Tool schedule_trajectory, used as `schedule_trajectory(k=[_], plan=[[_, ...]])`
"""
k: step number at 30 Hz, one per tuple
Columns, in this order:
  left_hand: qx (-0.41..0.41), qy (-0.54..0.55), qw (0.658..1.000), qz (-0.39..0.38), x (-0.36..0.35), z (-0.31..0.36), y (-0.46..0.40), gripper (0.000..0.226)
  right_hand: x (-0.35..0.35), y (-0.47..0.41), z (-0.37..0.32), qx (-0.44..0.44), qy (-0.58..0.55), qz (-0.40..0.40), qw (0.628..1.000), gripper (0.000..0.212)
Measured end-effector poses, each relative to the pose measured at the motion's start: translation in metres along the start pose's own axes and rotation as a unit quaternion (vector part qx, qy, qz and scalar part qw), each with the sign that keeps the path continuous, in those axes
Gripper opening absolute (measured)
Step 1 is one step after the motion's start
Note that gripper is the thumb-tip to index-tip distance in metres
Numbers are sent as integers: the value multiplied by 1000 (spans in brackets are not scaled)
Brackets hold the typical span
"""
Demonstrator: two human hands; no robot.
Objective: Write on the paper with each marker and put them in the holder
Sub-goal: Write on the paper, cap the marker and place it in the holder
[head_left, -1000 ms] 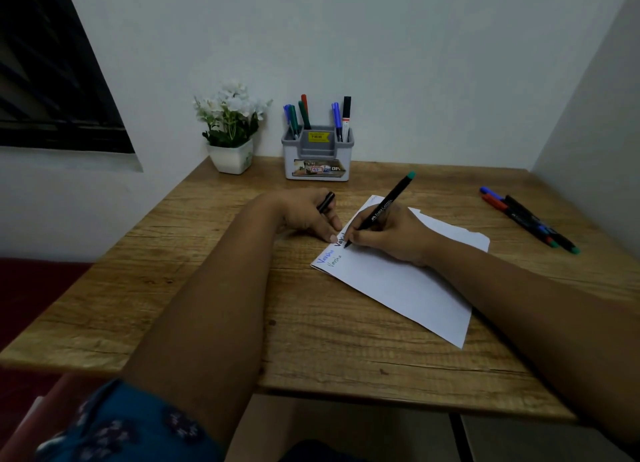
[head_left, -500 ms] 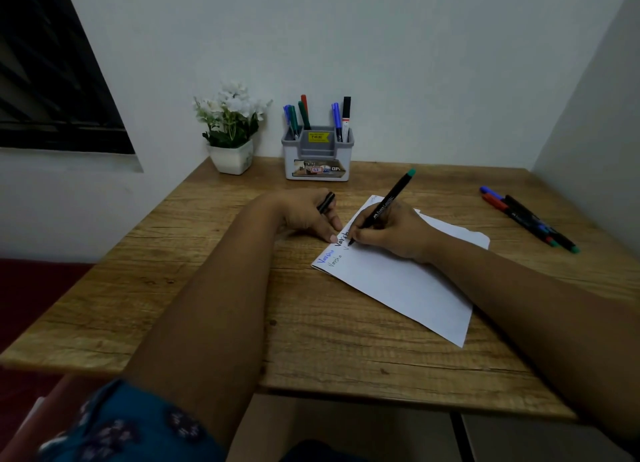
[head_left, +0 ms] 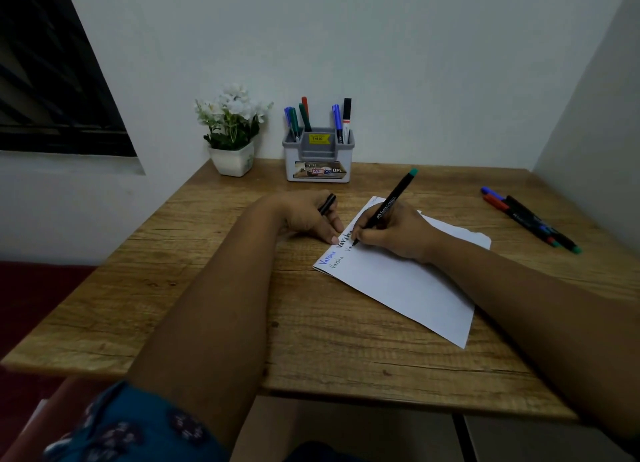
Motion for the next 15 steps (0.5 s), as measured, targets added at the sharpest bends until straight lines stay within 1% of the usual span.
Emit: schedule_trajectory(k=[3, 6, 13, 15], plan=[[1, -2, 1000, 1, 0, 2, 1, 46, 1, 1, -1, -2, 5, 2, 1000, 9], [1, -4, 1000, 5, 0, 2, 2, 45, 3, 2, -3, 1, 16, 11, 1000, 14], [0, -2, 1000, 1, -1, 2, 2, 46, 5, 2, -2, -4, 25, 16, 1000, 7], [-1, -2, 1000, -1, -1, 2, 1, 46, 5, 2, 0, -7, 12, 20, 1000, 6]])
Point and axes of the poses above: each hand's wrist, its own y-axis away from the middle knuckle, its own x-axis out of the back of the hand, z = x × y, the point moved 10 cm from there along -y, towards the middle knuckle, and after that the axes turned 14 degrees about -z, right-handed, at the moved point
